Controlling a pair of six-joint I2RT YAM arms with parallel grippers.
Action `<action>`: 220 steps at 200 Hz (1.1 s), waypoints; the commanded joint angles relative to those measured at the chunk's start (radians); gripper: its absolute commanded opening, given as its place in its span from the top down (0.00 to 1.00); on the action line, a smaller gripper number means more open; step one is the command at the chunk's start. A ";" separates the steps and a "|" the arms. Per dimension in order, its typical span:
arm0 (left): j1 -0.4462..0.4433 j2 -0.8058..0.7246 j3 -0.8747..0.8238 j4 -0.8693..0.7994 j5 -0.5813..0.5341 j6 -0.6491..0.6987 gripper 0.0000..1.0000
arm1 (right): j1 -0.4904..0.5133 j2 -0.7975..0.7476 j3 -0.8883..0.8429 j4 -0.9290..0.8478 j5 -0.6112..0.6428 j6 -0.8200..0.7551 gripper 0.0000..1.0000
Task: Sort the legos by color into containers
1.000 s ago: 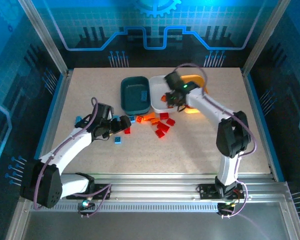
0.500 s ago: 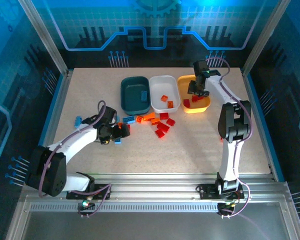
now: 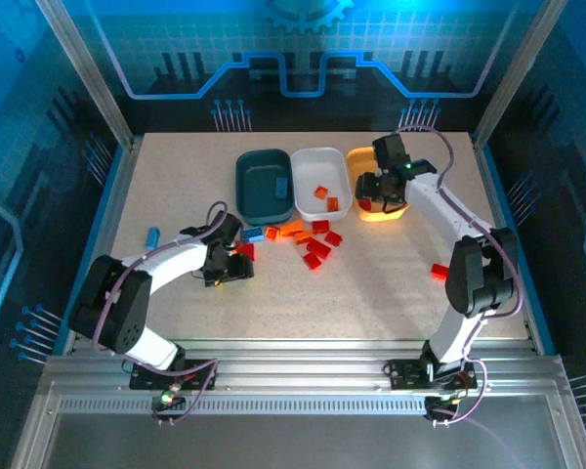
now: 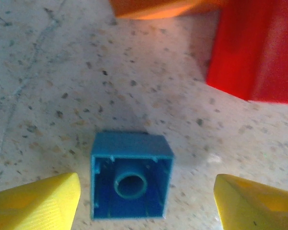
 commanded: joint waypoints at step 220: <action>0.014 0.587 1.097 -0.233 0.029 0.076 0.80 | 0.151 -0.253 -0.299 0.062 -0.039 0.048 0.41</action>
